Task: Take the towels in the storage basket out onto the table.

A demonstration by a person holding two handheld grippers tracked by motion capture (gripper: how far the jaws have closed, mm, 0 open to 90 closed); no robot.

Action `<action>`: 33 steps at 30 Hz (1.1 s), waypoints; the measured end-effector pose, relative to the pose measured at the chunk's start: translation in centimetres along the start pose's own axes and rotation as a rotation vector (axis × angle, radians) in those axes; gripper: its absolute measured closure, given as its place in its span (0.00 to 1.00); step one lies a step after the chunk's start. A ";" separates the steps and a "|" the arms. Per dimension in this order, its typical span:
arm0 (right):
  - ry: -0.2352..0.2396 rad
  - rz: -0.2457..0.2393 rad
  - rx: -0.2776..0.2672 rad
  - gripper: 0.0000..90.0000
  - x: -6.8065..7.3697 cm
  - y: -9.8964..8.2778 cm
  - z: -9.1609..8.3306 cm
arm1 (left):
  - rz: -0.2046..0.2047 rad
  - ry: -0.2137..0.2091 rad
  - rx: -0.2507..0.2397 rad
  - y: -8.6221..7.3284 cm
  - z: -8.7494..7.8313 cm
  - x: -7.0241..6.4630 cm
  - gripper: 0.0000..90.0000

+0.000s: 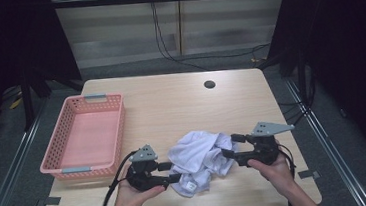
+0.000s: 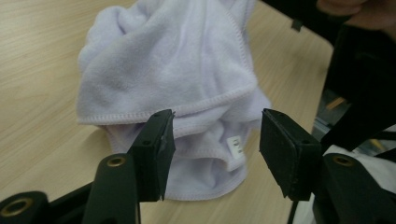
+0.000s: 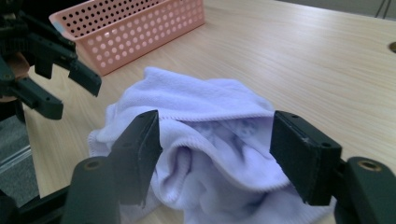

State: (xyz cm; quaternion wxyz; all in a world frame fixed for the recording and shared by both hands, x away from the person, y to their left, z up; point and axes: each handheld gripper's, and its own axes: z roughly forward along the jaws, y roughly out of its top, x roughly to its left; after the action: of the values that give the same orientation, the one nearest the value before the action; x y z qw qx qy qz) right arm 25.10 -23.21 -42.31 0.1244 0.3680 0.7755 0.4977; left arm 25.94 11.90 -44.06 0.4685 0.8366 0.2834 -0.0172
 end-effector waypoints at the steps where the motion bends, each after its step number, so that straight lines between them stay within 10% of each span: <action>1: 0.002 0.001 0.009 0.40 0.1 0.1 0.6 | -0.007 0.002 -0.005 0.1 0.2 0.4 0.50; 12: 0.057 -0.005 0.119 0.48 0.9 -1.4 4.5 | -0.050 0.024 -0.012 2.9 4.9 3.4 0.38; 17: 0.079 -0.026 0.154 0.44 1.5 -2.5 5.0 | 0.000 -0.010 0.081 2.6 7.3 2.8 0.64; 24: 0.040 -0.083 0.237 0.60 1.6 -3.4 7.1 | -0.021 -0.038 0.079 2.4 6.6 3.6 0.83; 33: -0.047 0.028 0.185 0.88 -2.6 -2.6 5.1 | -0.035 -0.022 0.009 2.9 4.3 3.7 0.87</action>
State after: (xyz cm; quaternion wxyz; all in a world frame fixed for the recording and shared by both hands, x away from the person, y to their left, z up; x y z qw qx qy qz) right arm 28.59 -22.14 -47.36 0.1009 0.4004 0.8098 0.4168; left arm 31.51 9.00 -45.34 0.4674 0.8335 0.2925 -0.0358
